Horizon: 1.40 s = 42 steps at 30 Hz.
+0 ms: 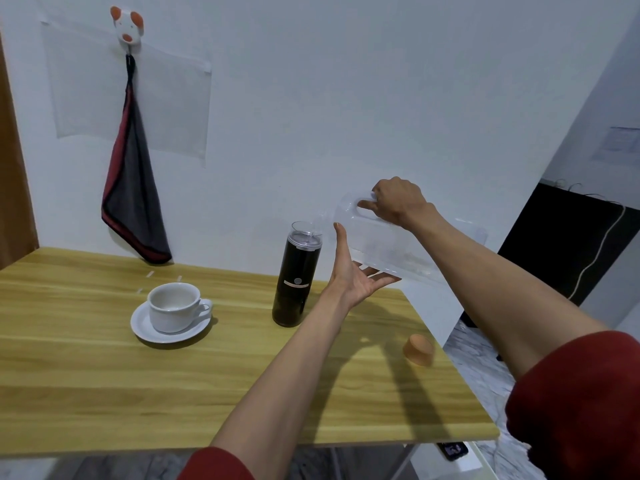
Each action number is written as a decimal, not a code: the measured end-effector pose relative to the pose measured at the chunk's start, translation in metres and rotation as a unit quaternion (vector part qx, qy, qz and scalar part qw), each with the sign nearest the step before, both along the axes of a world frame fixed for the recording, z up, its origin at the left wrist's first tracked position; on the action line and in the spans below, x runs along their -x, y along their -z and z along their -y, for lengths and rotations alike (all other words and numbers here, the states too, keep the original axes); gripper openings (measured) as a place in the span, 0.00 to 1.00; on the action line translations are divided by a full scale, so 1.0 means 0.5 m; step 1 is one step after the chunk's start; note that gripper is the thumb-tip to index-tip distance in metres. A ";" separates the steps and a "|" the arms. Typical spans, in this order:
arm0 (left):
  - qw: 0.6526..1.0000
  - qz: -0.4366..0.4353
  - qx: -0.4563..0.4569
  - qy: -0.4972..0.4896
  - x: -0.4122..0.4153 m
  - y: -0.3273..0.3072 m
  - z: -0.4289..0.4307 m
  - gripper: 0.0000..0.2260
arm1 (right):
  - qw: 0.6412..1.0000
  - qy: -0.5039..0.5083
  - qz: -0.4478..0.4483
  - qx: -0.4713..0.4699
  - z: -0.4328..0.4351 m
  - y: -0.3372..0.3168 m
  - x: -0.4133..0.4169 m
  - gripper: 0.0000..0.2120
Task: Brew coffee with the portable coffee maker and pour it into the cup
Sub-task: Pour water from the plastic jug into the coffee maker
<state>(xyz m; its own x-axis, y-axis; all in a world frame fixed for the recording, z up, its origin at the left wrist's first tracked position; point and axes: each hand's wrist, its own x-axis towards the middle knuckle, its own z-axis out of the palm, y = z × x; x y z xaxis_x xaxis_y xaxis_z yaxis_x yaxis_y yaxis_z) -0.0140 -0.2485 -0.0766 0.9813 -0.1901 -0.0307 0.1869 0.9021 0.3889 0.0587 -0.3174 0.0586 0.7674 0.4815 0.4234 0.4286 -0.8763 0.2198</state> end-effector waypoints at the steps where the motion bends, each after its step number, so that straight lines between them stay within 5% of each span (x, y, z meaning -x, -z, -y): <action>1: 1.000 0.000 0.001 -0.001 0.000 0.000 0.000 0.53 | 1.000 0.001 0.000 0.001 0.000 0.000 0.000 0.27; 29: 1.000 -0.006 -0.017 -0.001 0.009 0.001 -0.003 0.52 | 1.000 0.005 -0.015 -0.021 0.008 0.006 0.007 0.28; 42: 0.953 0.011 -0.297 -0.064 -0.003 -0.013 -0.019 0.39 | 0.967 -0.011 -0.032 -0.253 0.079 0.078 -0.021 0.30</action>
<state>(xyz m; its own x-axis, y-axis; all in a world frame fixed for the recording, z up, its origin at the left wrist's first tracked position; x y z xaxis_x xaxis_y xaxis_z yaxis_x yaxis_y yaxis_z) -0.0127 -0.2388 -0.0702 0.9970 -0.0240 -0.0740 0.0753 0.5369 0.8403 0.0693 -0.3571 0.0193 0.7909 0.2425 0.5618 0.4477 -0.8551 -0.2613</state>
